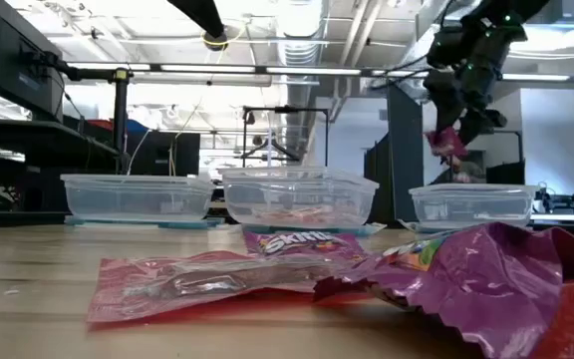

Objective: Sort candy
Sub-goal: Put the top right violet candy into the right transparent bin, then put the top violet candy into the right transparent bin

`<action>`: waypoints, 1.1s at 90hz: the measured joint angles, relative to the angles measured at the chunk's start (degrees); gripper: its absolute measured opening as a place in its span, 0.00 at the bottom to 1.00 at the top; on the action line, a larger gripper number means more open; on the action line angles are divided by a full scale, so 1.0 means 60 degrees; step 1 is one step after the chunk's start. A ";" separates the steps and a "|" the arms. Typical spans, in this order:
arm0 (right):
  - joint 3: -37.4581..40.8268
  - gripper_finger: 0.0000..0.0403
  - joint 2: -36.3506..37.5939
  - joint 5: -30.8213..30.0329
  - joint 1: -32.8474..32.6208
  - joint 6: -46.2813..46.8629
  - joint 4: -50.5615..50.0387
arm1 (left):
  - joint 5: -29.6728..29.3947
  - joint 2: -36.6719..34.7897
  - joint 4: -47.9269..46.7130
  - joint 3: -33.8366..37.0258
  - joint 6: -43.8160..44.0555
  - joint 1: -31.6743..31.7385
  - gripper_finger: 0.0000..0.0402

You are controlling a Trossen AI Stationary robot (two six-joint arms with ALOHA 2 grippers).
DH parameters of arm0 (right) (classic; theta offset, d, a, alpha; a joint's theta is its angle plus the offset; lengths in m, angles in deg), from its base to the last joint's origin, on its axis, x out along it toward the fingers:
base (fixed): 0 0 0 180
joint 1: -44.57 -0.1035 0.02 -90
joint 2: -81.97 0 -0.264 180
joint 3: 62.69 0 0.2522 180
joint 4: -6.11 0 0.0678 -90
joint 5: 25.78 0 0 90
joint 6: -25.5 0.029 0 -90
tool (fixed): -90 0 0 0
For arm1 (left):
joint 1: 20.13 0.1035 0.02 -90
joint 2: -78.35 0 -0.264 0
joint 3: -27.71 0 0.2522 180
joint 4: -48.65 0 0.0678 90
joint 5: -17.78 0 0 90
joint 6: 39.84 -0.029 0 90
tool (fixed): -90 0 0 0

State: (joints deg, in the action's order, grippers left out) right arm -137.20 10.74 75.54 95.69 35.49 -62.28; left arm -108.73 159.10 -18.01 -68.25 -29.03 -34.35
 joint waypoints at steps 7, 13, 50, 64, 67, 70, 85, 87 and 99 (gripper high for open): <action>0.0000 0.57 -0.0001 0.0084 -0.0042 -0.0075 0.0016 | -0.0004 0.0000 0.0408 0.0047 0.0007 0.0004 0.33; 0.0000 0.57 -0.0001 0.0188 -0.0038 -0.0192 0.0056 | -0.0029 -0.0007 0.1995 0.0484 -0.0352 0.0102 0.33; 0.0000 0.57 -0.0001 -0.0026 -0.0175 -0.1335 0.0167 | 0.0568 -0.0029 0.7161 0.2565 -0.2200 0.0791 0.33; 0.0000 0.57 0.0002 0.0462 -0.1757 -0.1747 -0.1133 | 0.0595 -0.0029 0.6732 0.2565 -0.2204 0.0703 0.33; 0.0004 0.57 0.0002 0.0461 -0.2307 -0.1706 -0.1426 | 0.0590 -0.0029 0.6602 0.2565 -0.2213 0.0684 0.33; 0.0004 0.57 0.0002 0.0447 -0.2899 -0.1634 -0.1645 | 0.0590 -0.0029 0.6459 0.2565 -0.2241 0.0660 0.33; 0.0008 0.57 0.0002 0.0169 -0.6027 -0.0548 -0.1413 | 0.0591 -0.0029 0.5869 0.2565 -0.2412 0.0641 0.33; 0.0011 0.57 0.0002 0.0052 -0.6449 -0.0348 -0.1192 | 0.0592 -0.0029 0.5783 0.2565 -0.2412 0.0641 0.33; 0.0082 0.57 -0.0009 -0.1331 -0.8742 0.0430 0.0902 | 0.0594 -0.0029 0.5643 0.2568 -0.2419 0.0626 0.33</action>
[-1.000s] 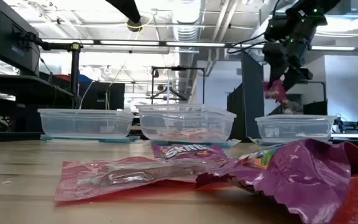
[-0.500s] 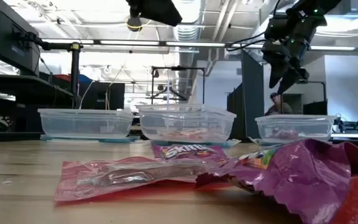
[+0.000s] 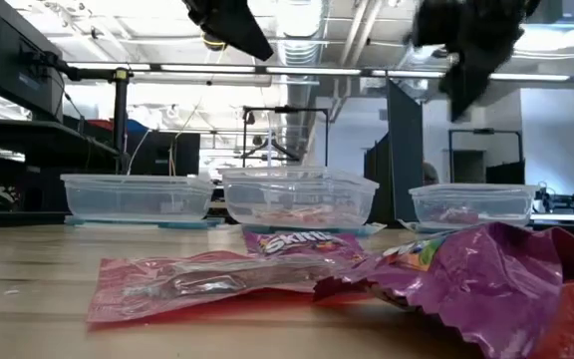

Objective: Sort candy
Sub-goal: Put the top violet candy into the right transparent bin

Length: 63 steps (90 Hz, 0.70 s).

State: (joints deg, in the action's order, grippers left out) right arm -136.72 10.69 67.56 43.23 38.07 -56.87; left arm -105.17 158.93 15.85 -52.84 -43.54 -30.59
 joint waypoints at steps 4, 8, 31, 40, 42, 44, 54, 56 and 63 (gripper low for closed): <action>0.0137 0.57 -0.0083 -0.0551 -0.0631 0.0143 0.0914 | -0.0002 0.0000 0.0006 0.0000 0.0004 -0.0003 0.33; 0.0383 0.57 -0.0187 -0.0780 -0.1160 0.0159 0.1982 | 0.0000 0.0000 0.0003 0.0000 0.0000 -0.0003 0.33; 0.1208 0.57 -0.2215 -0.0889 -0.2944 -0.2146 0.6923 | 0.0000 0.0000 -0.0223 0.0000 -0.0137 -0.0040 0.33; 0.1107 0.57 -0.3343 -0.0988 -0.2922 -0.2072 0.7567 | 0.0000 0.0000 -0.0206 0.0000 -0.0139 -0.0040 0.33; 0.1029 0.57 -0.3571 -0.1005 -0.2913 -0.2080 0.7626 | 0.0000 0.0000 -0.0220 0.0000 -0.0156 -0.0040 0.33; 0.0939 0.57 -0.3816 -0.1033 -0.2897 -0.2096 0.7672 | 0.0000 0.0000 -0.0229 -0.0002 -0.0176 -0.0040 0.33; 0.0388 0.57 -0.4805 -0.1017 -0.2805 -0.2262 0.7720 | -0.0003 0.0000 -0.0412 0.0000 -0.0201 -0.0040 0.33; 0.0277 0.57 -0.4974 -0.0994 -0.2803 -0.2335 0.7723 | -0.0003 0.0000 -0.0478 0.0000 -0.0203 -0.0039 0.33; -0.0081 0.57 -0.5496 -0.0913 -0.2756 -0.2489 0.7710 | 0.0000 0.0000 -0.0653 0.0000 -0.0193 -0.0014 0.33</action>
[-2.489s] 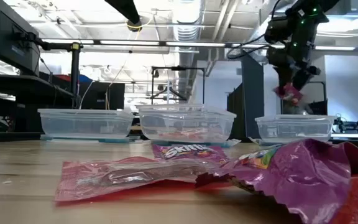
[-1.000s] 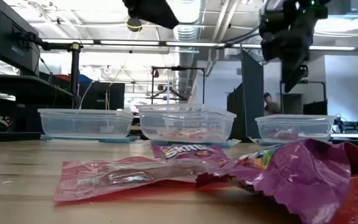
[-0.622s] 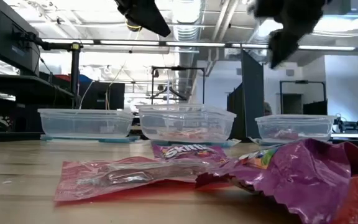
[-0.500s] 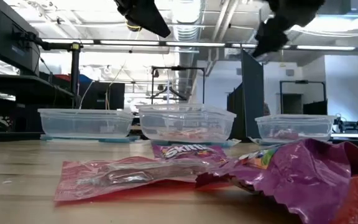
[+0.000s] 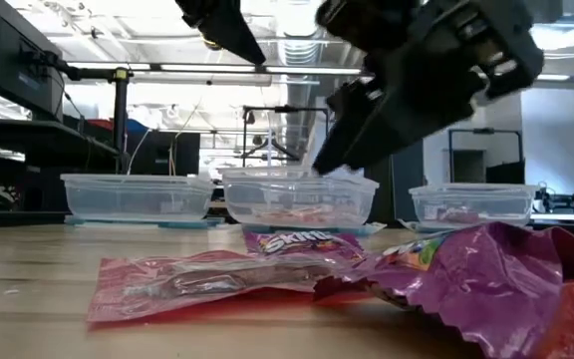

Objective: Sort candy
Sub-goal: Put the top violet candy into the right transparent bin

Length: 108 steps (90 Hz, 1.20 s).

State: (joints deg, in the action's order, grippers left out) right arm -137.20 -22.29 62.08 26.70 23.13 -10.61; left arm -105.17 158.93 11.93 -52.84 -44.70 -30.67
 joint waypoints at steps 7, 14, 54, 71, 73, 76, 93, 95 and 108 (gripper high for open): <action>-0.0300 0.57 -0.0423 0.0312 0.0067 -0.0088 0.0026 | -0.0004 0.0000 -0.0053 0.0000 0.0004 0.0000 0.33; -0.0434 0.57 -0.0751 0.0772 0.0082 -0.0023 0.0026 | 0.0000 0.0000 -0.0135 0.0000 0.0011 0.0000 0.33; -0.0484 0.38 -0.1735 0.2560 0.0452 0.1554 0.0745 | -0.0002 0.0000 -0.0099 0.0000 0.0018 0.0000 0.33; -0.0496 0.04 -0.1489 0.2804 0.0562 0.1862 -0.0105 | -0.0004 0.0000 -0.0102 0.0000 0.0018 0.0000 0.33; -0.0488 0.04 -0.1398 0.2752 0.0561 0.1853 -0.0295 | -0.0004 0.0000 -0.0106 0.0000 0.0018 0.0000 0.33; -0.0475 0.04 -0.1239 0.2599 0.0558 0.1804 -0.0571 | -0.0004 0.0000 -0.0102 0.0000 0.0016 0.0000 0.33; -0.0471 0.00 0.0652 0.1582 0.0689 0.1318 -0.2741 | -0.0004 0.0000 -0.0112 0.0000 0.0018 0.0000 0.33; -0.0471 0.00 0.0940 0.1385 0.0728 0.1321 -0.3073 | -0.0001 0.0000 -0.0107 0.0000 0.0018 0.0000 0.33; -0.0471 0.00 0.2653 0.0045 0.1037 0.1318 -0.4936 | -0.0004 0.0000 -0.0086 0.0000 0.0018 0.0000 0.33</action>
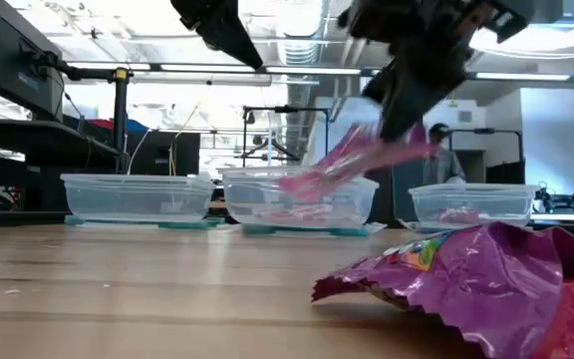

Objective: Sort candy
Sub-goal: Put the top violet candy into the right transparent bin

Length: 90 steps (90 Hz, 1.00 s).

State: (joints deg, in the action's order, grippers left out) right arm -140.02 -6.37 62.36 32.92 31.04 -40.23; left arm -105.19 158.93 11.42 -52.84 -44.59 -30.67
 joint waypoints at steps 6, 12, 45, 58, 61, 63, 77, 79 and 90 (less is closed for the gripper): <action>0.0000 0.00 0.0667 -0.0216 0.0166 0.0000 -0.0361 | 0.0001 0.0000 -0.0012 0.0000 -0.0003 0.0000 0.33; 0.0000 0.00 0.1082 -0.0220 0.0266 0.0000 -0.0413 | 0.0000 0.0000 -0.0002 0.0000 0.0000 0.0000 0.33; 0.0233 0.00 0.0460 -0.2105 -0.0147 -0.0131 -0.1681 | 0.0004 0.0000 -0.0013 0.0000 0.0003 0.0000 0.33; 0.0222 0.00 0.0484 -0.2824 -0.0159 -0.0025 -0.1621 | 0.0004 0.0000 -0.0013 0.0000 0.0011 0.0000 0.33; 0.0222 0.00 0.0521 -0.3587 -0.0181 0.0023 -0.1870 | 0.0004 0.0000 -0.0024 0.0000 0.0011 0.0000 0.33; 0.0222 0.00 0.0533 -0.4196 -0.0207 0.0147 -0.2045 | 0.0004 0.0000 -0.0034 0.0000 0.0011 0.0000 0.33; 0.0223 0.00 0.0987 -0.2100 0.0121 0.0023 -0.1835 | 0.0004 0.0000 -0.0031 0.0000 0.0069 0.0000 0.33; 0.0219 0.00 0.1058 -0.1299 0.0205 0.0001 -0.1709 | 0.0007 0.0000 -0.0031 0.0000 0.0061 0.0000 0.33; 0.0219 0.00 0.1408 -0.2262 0.0218 0.0165 -0.1973 | 0.0007 0.0000 -0.0031 0.0000 0.0011 0.0000 0.33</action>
State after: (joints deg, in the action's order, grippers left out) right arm -138.71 2.08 48.79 34.23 32.03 -52.07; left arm -105.15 158.93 11.23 -52.84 -44.53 -30.67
